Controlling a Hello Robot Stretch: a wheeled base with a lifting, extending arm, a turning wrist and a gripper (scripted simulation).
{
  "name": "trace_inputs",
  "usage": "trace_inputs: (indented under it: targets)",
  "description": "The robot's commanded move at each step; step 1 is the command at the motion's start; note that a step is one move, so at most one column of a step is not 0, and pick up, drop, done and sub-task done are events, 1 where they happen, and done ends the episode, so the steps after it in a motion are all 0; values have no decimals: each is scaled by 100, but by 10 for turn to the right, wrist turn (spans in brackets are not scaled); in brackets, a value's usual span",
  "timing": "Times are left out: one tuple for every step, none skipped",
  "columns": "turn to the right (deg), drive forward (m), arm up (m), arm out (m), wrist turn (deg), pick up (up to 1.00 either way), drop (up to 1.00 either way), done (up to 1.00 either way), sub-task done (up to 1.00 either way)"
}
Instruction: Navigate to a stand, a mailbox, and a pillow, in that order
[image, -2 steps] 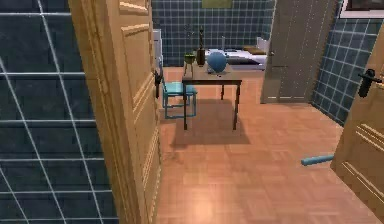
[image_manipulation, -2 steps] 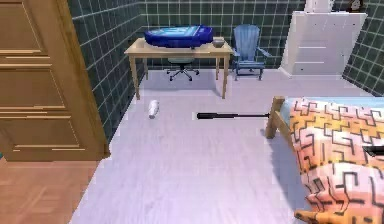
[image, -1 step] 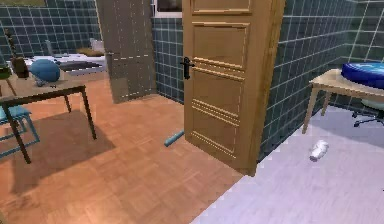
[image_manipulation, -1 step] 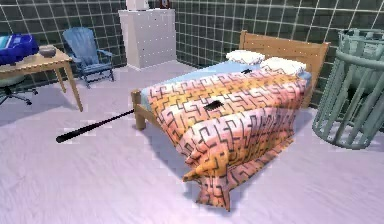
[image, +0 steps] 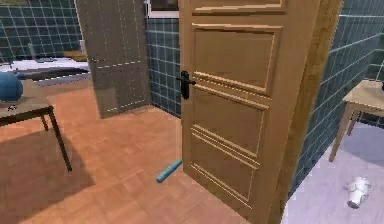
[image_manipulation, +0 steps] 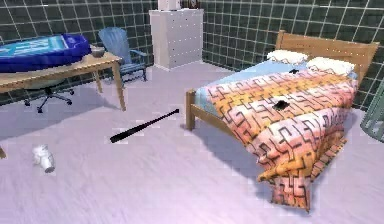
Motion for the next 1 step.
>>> trace_inputs:
  targets:
    - [-390,0,0,0,0,0,0,0,0]
